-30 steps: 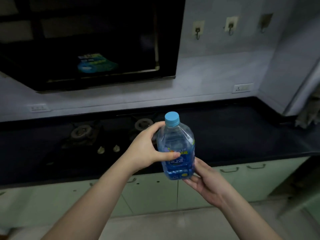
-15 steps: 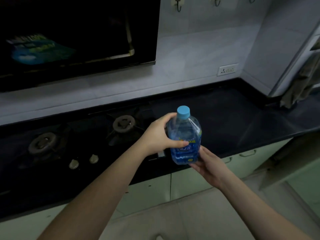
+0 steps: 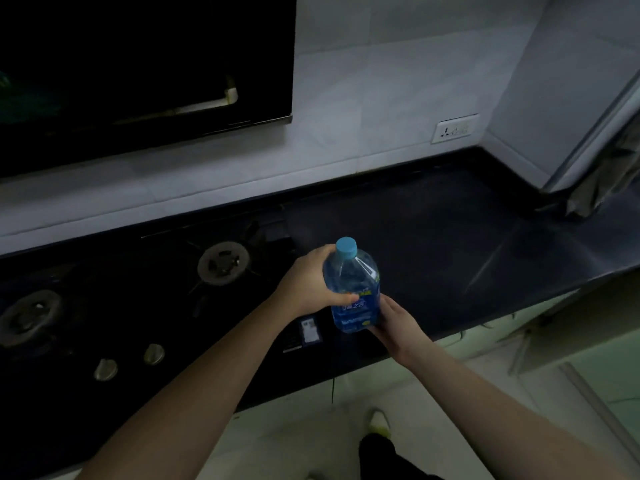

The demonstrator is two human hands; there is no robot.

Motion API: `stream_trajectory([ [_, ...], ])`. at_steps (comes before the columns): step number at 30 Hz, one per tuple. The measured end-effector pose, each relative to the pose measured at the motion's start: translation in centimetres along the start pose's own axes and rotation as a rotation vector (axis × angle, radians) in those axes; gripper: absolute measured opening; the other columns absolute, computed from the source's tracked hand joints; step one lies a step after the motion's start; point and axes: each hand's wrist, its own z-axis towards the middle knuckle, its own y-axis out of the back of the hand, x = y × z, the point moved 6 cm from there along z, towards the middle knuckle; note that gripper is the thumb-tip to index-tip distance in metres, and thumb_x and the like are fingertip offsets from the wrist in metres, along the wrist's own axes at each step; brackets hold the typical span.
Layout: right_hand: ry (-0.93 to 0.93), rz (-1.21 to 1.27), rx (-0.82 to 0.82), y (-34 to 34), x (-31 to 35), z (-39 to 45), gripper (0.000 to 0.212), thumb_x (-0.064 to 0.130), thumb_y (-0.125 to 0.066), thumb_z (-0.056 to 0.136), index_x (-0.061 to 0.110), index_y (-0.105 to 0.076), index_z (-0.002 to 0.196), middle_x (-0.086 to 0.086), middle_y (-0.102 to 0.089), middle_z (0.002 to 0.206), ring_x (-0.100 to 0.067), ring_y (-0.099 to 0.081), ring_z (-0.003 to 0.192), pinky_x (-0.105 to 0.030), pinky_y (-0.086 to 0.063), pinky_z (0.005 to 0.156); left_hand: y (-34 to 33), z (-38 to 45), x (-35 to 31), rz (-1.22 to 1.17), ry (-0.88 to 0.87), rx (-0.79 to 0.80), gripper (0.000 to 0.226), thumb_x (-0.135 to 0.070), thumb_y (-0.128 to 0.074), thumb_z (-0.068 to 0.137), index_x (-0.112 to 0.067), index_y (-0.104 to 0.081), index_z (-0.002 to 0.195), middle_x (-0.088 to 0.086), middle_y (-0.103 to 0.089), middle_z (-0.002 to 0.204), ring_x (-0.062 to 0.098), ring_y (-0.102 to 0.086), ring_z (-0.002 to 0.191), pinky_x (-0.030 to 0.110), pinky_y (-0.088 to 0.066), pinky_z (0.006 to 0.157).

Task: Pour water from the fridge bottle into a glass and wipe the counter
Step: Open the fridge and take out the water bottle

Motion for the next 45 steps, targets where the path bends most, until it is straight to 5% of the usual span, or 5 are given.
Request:
stream_trajectory([
  [12,-0.149,-0.167,0.081,0.9,1.4,10.9,0.032,0.022,-0.045,0.101,0.014,-0.054,0.131,-0.008,-0.070,0.117,-0.025,-0.064,0.113,-0.042,-0.047,0.102,-1.0,6.7,4.7,-0.042,0.225,-0.091,0.075,-0.031,-0.094,0.058,-0.032,-0.055,0.122,-0.025,-0.057,0.107,-0.007,-0.056,0.098,0.002,-0.037,0.077],
  [17,-0.167,-0.192,0.050,0.6,3.1,12.8,0.025,0.022,-0.045,0.102,0.019,-0.062,0.121,-0.007,-0.071,0.112,-0.020,-0.068,0.100,-0.030,-0.052,0.078,-1.2,8.6,5.8,-0.019,0.228,-0.114,0.077,-0.029,-0.094,0.056,-0.029,-0.057,0.123,-0.017,-0.060,0.115,0.002,-0.057,0.105,0.015,-0.043,0.087],
  [33,-0.272,-0.191,0.127,-1.0,3.5,15.1,0.033,0.015,-0.044,0.103,0.010,-0.052,0.134,-0.007,-0.068,0.108,-0.012,-0.067,0.089,-0.018,-0.052,0.056,-1.4,9.9,8.7,-0.056,0.308,-0.117,0.078,-0.026,-0.093,0.059,-0.028,-0.054,0.126,-0.017,-0.056,0.119,-0.001,-0.053,0.108,0.000,-0.035,0.081],
  [38,-0.192,-0.249,0.157,-1.1,3.9,15.1,0.032,0.005,-0.042,0.102,0.001,-0.049,0.132,-0.021,-0.054,0.135,-0.024,-0.058,0.110,-0.024,-0.051,0.083,-1.5,10.2,8.7,-0.026,0.268,-0.095,0.081,-0.028,-0.092,0.060,-0.026,-0.051,0.130,-0.015,-0.054,0.123,0.002,-0.052,0.112,0.011,-0.038,0.090],
  [45,-0.191,-0.327,0.150,-1.0,4.6,14.9,0.033,0.005,-0.042,0.101,0.003,-0.051,0.133,-0.022,-0.057,0.132,-0.032,-0.058,0.117,-0.028,-0.052,0.087,-2.1,9.8,8.8,-0.006,0.246,-0.069,0.084,-0.030,-0.089,0.066,-0.026,-0.044,0.137,-0.013,-0.049,0.129,0.004,-0.050,0.117,0.023,-0.041,0.100],
])
